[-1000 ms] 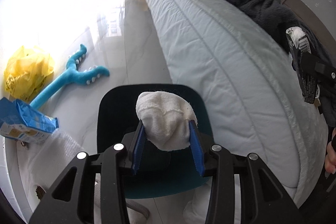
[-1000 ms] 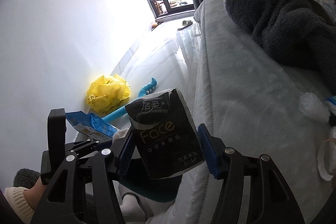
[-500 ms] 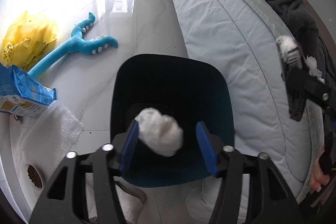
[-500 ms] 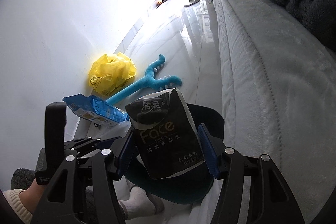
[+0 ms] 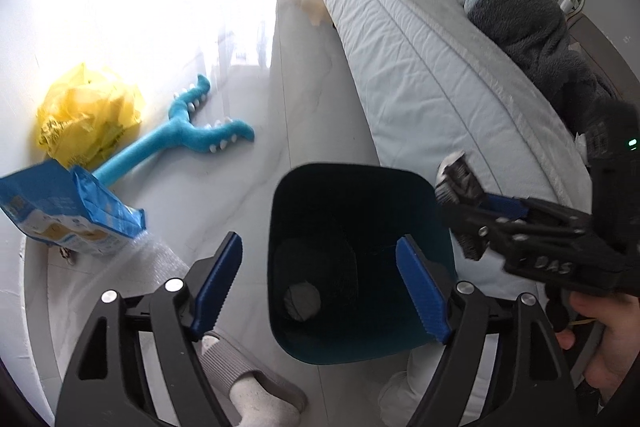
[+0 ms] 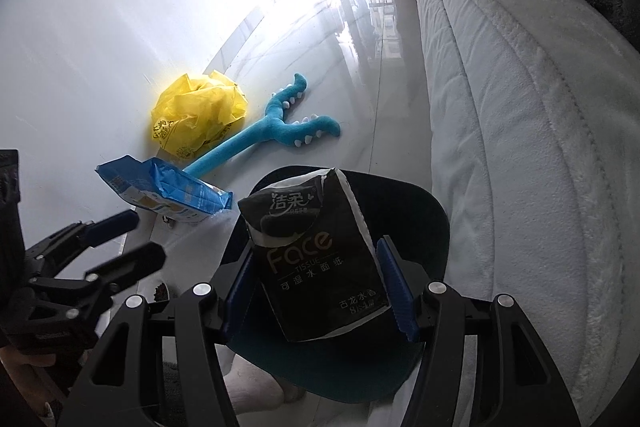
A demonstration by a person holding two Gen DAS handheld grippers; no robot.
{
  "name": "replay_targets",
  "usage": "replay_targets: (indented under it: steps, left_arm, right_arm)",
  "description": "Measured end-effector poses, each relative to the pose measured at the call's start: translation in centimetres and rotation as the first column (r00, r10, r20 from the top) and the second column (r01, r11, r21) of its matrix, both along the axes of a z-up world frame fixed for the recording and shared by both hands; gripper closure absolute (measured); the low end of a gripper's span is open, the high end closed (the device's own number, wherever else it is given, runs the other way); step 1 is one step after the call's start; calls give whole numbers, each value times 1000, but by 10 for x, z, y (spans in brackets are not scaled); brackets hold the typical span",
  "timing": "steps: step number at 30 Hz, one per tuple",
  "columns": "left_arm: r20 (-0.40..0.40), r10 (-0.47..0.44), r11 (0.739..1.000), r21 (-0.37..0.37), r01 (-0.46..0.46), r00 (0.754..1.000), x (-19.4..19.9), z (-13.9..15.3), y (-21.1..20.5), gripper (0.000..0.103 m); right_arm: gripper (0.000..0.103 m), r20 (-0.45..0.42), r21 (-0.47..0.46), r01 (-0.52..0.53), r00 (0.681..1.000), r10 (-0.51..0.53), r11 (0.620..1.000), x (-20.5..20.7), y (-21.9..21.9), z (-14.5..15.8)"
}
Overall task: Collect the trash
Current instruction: 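Open the left tool over the bin while the right tool releases the tissue pack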
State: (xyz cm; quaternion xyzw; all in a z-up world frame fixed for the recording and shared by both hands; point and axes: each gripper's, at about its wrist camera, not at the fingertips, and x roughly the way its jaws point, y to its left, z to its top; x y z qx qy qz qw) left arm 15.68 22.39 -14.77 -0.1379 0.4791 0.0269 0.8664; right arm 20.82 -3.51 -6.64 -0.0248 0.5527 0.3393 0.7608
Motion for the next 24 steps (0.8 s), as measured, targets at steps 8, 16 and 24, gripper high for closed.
replay_targets:
  steps: [8,16,24]
  left_arm:
    - [114,1,1000,29,-5,994,-11,33,5,21]
    - [216,-15,998,59,2,976,-27,68,5,21]
    - [294,-33,997,73,12,955,-33,98,-4,21]
  right_arm:
    - [43,-22,-76,-13,1000,11,997,2,14,-33]
    - [43,-29,-140,-35,999,31,989,0,23,-56]
    - [33,-25,-176,-47,999,43,983,-1,30,-60]
